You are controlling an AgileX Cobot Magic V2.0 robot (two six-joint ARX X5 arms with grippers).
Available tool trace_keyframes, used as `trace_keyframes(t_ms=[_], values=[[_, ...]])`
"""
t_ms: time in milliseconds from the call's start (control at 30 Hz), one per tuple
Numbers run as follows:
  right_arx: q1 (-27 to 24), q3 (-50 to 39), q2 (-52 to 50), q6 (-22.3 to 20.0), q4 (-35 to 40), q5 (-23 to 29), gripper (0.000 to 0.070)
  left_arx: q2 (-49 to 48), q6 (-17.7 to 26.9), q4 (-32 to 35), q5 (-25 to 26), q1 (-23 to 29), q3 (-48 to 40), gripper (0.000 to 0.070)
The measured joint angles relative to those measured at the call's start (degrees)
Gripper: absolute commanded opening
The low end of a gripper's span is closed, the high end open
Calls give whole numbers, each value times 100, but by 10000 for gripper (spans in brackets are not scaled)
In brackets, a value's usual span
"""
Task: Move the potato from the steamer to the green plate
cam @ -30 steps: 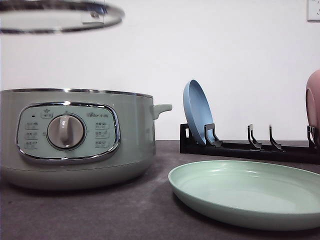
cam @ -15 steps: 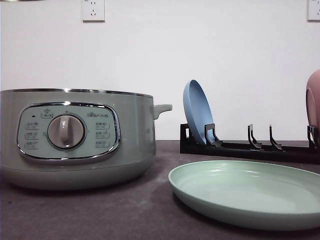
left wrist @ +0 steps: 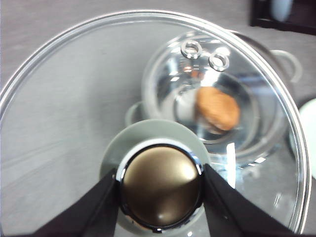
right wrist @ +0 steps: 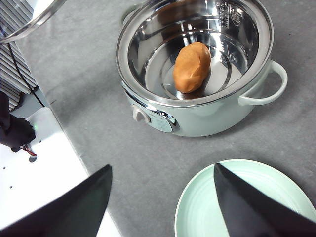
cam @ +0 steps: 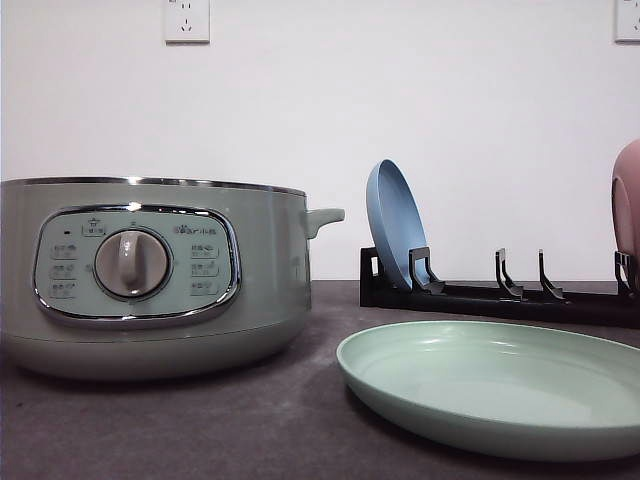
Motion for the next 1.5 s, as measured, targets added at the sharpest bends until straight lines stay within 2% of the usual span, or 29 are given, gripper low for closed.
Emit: trace_keyframes(t_ms=[333,567,667,1100,1267,1400,1500], values=[[0,0,45,52,143,-4,409,0,-107,-2,-99,1,0,3],[0,172,685,214,401,-28,409,0,-110,-5,-415,2,0,3],[0,556,1118,214,353,-28,409,0,-109,-7,-522,6,0,3],[-20,3212,3335,7,-321,-28,412,-184,-109,-11,-568,6,0,3],[-20,3759,3993,-61,-351,-28,437,-250,-109,-11,-568,6,0,3],[-20,3978,4406,-109,-343,-28,491,-282,-112,-11,-568,6,0,3],[-7,3998,4665,-109,-319,-22,492,-312,-112,-11,-568,6,0,3]])
